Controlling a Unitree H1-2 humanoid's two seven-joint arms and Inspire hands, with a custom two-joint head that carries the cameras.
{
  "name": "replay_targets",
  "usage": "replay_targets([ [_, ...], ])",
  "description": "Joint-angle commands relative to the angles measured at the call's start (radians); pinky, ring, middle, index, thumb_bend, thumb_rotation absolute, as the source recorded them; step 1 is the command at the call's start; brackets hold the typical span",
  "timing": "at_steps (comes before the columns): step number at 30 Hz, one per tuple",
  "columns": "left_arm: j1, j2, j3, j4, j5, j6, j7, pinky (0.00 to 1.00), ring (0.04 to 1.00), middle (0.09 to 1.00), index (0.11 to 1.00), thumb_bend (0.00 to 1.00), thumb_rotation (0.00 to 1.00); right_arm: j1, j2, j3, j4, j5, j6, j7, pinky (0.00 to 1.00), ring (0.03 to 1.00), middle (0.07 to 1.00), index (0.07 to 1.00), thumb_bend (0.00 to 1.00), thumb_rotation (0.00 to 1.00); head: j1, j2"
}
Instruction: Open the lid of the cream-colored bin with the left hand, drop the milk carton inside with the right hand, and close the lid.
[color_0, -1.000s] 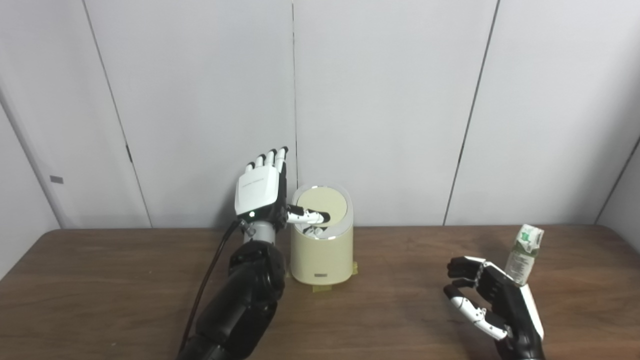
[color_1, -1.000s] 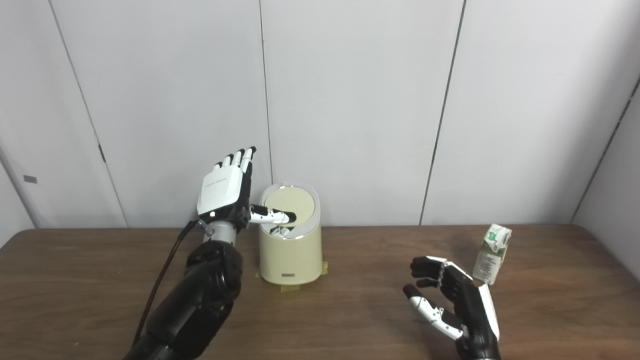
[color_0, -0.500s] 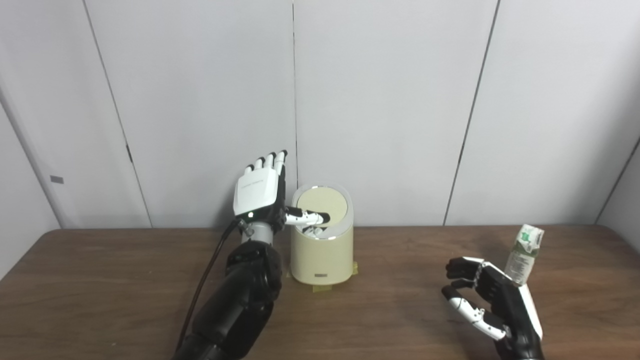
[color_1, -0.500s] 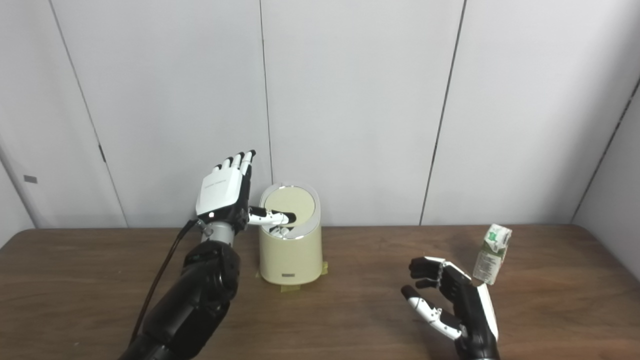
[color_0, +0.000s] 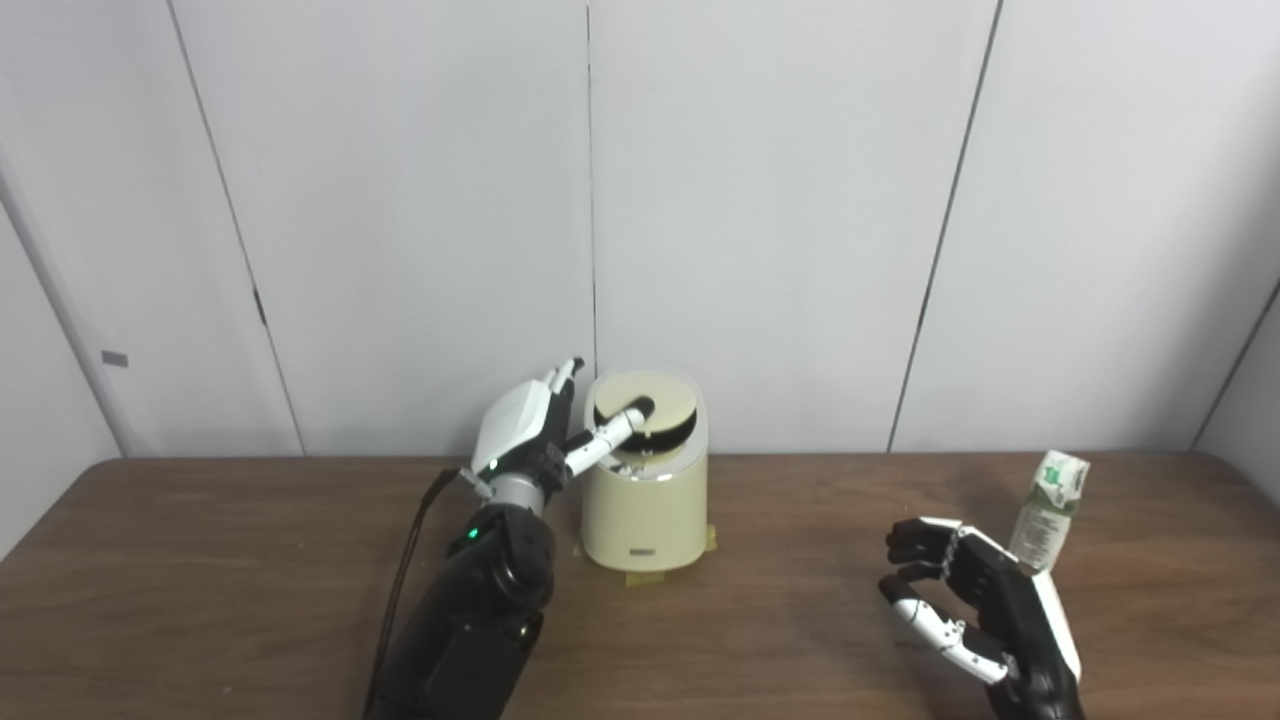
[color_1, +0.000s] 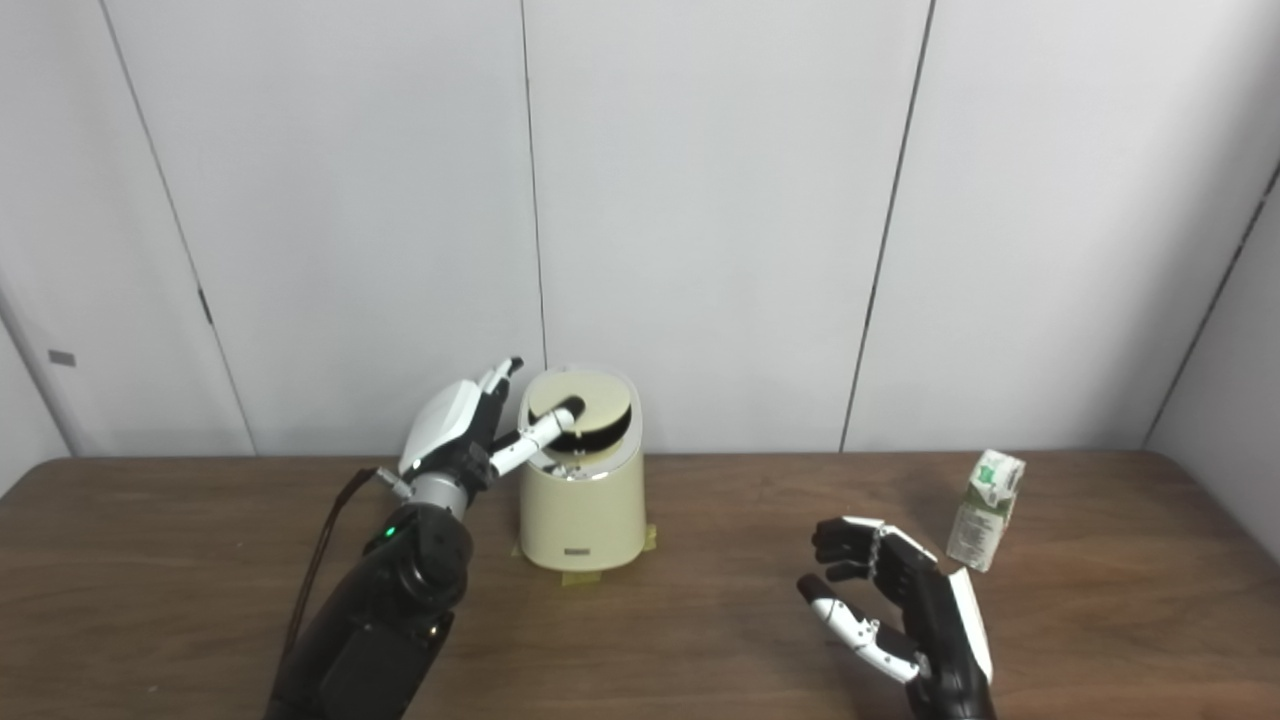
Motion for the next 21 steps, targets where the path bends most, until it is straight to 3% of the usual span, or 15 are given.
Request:
replay_targets([
  [1, -0.053, 0.0, 0.025, -0.016, -0.051, -0.036, -0.011, 1.0, 1.0, 1.0, 1.0, 0.68, 1.0, 0.088, 0.033, 0.027, 0.048, -0.033, -0.022, -0.009, 0.54, 0.613, 0.623, 0.605, 0.31, 0.25, -0.001, 0.001],
  [3, -0.039, 0.0, 0.056, -0.003, -0.105, -0.114, 0.007, 1.0, 1.0, 1.0, 1.0, 0.66, 1.0, 0.088, 0.035, 0.028, 0.046, -0.017, -0.02, -0.002, 0.54, 0.612, 0.623, 0.604, 0.31, 0.24, -0.004, 0.0],
  [7, -0.003, -0.006, 0.107, -0.022, -0.177, -0.193, 0.037, 1.0, 1.0, 1.0, 1.0, 0.73, 1.0, 0.086, 0.035, 0.028, 0.052, -0.019, -0.018, -0.004, 0.54, 0.618, 0.628, 0.604, 0.31, 0.22, -0.004, -0.01],
  [13, 0.168, 0.008, 0.164, -0.299, -0.276, -0.321, 0.034, 0.9, 0.969, 0.993, 0.995, 0.56, 1.0, 0.077, 0.043, 0.007, 0.08, 0.045, -0.135, -0.005, 0.53, 0.603, 0.614, 0.589, 0.31, 0.26, 0.005, -0.021],
  [16, 0.273, -0.007, 0.209, -0.436, -0.357, -0.374, 0.039, 0.91, 0.961, 0.982, 0.981, 0.51, 1.0, 0.079, 0.053, -0.01, 0.062, 0.074, -0.146, -0.013, 0.53, 0.601, 0.62, 0.594, 0.3, 0.25, 0.004, -0.024],
  [19, 0.376, 0.006, 0.232, -0.55, -0.38, -0.426, 0.038, 0.93, 0.958, 0.972, 0.969, 0.47, 1.0, 0.085, 0.057, -0.021, 0.003, 0.071, -0.146, -0.025, 0.54, 0.603, 0.625, 0.606, 0.27, 0.18, 0.003, -0.024],
  [21, 0.428, 0.015, 0.241, -0.596, -0.385, -0.458, 0.037, 0.95, 0.963, 0.971, 0.966, 0.46, 1.0, 0.089, 0.055, -0.024, -0.036, 0.06, -0.146, -0.034, 0.54, 0.607, 0.626, 0.609, 0.27, 0.2, 0.004, -0.024],
])
